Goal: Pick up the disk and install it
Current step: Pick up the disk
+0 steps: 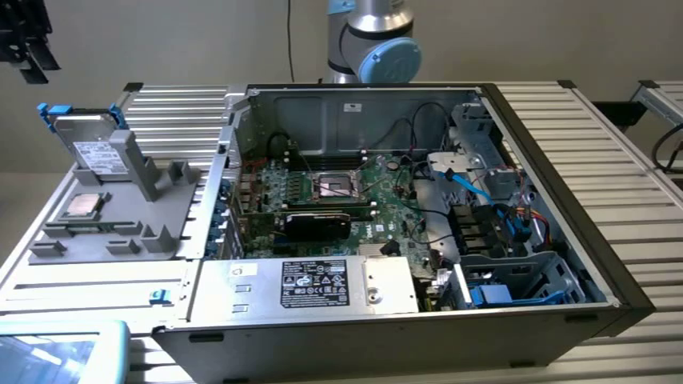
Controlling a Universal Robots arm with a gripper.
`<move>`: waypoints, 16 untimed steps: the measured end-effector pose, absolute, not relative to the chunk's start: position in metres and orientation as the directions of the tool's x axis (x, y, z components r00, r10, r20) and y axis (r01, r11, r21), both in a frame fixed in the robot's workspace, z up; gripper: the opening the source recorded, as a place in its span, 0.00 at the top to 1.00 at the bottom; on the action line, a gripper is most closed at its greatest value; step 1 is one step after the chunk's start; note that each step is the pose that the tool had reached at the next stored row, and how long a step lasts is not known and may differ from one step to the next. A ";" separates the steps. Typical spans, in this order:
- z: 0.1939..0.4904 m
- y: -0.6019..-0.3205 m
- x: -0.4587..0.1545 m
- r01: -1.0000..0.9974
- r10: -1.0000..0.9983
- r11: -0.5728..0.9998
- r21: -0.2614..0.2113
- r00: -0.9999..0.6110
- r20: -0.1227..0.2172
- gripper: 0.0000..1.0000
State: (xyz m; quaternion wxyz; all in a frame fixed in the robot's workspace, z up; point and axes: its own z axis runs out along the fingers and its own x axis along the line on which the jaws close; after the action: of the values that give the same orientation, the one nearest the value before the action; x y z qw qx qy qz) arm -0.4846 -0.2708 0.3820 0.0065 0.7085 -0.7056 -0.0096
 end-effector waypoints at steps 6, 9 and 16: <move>0.378 -0.271 -0.485 -1.000 -1.000 -0.004 0.023 0.004 0.017 0.40; 0.375 -0.271 -0.485 -1.000 -0.999 -0.003 0.023 0.004 0.034 0.40; 0.363 -0.272 -0.485 -1.000 -0.999 -0.003 0.023 0.004 0.040 0.40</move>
State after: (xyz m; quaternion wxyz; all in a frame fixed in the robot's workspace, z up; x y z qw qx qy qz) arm -0.4851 -0.2720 0.3632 0.0224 0.7081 -0.7057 0.0059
